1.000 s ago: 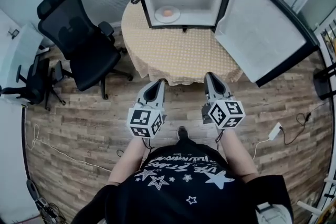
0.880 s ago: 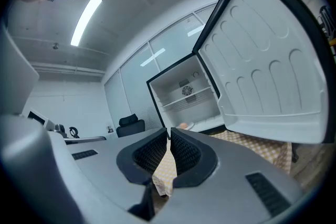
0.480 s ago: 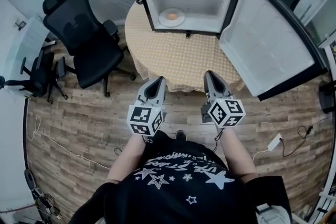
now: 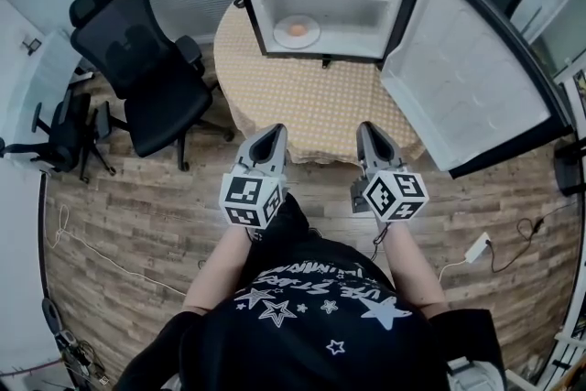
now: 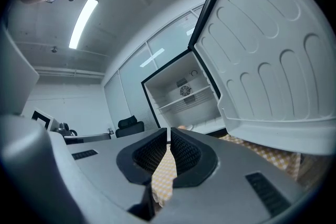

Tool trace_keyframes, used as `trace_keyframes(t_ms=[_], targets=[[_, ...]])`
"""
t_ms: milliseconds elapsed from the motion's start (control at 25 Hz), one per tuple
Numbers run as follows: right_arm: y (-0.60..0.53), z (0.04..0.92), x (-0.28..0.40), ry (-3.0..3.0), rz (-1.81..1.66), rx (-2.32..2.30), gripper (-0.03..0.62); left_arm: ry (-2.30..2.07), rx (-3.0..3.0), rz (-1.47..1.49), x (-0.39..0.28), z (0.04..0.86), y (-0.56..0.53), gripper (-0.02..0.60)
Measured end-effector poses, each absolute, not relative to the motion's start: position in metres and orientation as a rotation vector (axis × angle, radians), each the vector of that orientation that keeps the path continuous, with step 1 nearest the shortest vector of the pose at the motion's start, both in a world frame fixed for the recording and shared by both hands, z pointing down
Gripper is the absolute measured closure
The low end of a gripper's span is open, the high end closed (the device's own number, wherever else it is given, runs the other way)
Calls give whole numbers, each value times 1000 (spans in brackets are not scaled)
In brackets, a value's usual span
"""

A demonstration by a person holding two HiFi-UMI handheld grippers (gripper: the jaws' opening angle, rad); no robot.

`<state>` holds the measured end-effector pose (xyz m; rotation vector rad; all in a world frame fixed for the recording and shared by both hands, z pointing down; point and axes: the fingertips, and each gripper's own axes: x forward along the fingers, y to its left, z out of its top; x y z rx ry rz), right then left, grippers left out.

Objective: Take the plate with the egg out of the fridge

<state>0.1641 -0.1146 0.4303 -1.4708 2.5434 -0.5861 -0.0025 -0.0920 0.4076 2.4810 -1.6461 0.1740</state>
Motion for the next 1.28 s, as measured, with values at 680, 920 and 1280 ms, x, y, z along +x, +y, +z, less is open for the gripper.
trace_keyframes(t_ms=[680,920,1280], targets=[[-213,446,118,2479,-645,-1476,555,-1585,2459,188,-47,437,-197,572],[-265,451,90,2499,-666,-1517,554,-1563,2468,207,-75,441,-248,572],[-320,466,43,2402,-924,-1390,553,-1452,2505,246,-92,458,-307,572]])
